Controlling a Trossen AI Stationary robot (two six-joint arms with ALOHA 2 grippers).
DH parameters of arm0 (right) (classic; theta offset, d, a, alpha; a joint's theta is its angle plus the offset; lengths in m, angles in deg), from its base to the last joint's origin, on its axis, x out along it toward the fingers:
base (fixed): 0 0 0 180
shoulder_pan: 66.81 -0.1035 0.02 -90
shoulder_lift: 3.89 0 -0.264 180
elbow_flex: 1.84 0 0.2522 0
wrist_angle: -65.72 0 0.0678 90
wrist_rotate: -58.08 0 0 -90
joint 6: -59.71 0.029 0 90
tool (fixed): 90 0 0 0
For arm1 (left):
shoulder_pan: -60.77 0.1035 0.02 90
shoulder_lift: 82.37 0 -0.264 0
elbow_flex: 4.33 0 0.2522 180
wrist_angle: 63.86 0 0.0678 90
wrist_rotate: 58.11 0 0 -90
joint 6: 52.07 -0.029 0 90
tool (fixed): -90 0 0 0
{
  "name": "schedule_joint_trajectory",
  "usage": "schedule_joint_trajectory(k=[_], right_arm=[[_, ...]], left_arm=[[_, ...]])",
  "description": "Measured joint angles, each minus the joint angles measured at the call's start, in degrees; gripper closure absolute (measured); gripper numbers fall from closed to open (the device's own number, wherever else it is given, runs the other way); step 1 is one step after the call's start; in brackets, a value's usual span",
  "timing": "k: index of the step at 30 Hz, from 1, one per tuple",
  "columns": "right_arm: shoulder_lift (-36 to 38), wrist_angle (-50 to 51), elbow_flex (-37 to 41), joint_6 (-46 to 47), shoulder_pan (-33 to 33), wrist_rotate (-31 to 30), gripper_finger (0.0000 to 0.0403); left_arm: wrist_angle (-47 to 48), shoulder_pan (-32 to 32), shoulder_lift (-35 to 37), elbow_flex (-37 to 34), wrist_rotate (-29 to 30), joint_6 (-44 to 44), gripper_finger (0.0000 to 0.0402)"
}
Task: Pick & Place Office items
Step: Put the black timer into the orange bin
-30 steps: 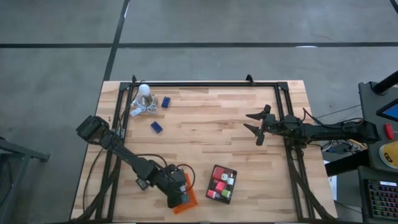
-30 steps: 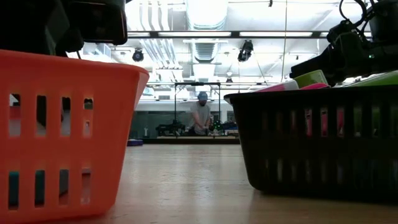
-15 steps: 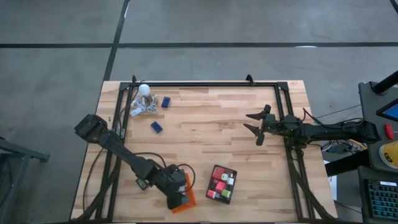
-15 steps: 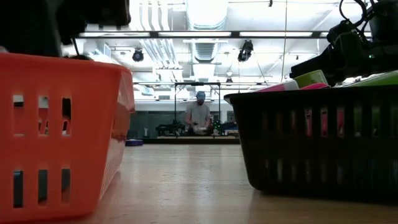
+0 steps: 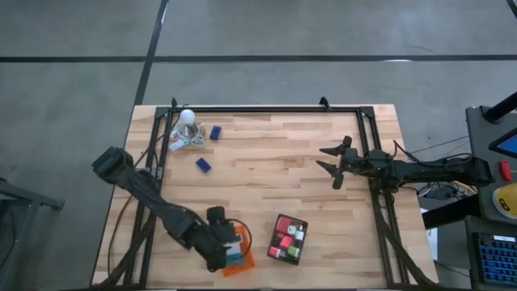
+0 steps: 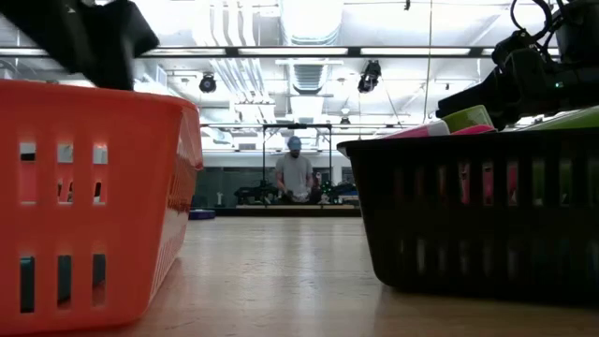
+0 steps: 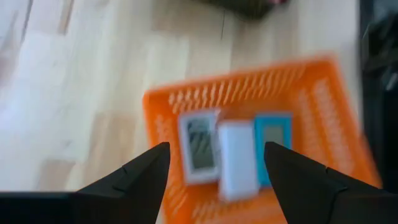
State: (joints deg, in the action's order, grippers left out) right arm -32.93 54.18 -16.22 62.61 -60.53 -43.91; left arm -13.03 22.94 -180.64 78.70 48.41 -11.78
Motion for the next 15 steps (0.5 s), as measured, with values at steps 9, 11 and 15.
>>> schedule_joint_trajectory(k=[9, 11, 15], right_arm=[[0.0, 0.0, 0.0, 0.0, 0.0, 0.0, 0.0184], [0.0, 0.0, 0.0, -0.1, 0.0, 0.0, 0.0184], [0.0, 0.0, 0.0, 0.0, 0.0, 0.0, 0.0184]], left_arm=[[19.6, -5.1, 0.0, 5.0, -15.9, -10.0, 0.0137], [19.9, -6.7, 0.2, 5.1, -17.3, -13.6, 0.0137], [22.8, -9.7, 0.3, 4.8, -17.0, -19.6, 0.0137]])
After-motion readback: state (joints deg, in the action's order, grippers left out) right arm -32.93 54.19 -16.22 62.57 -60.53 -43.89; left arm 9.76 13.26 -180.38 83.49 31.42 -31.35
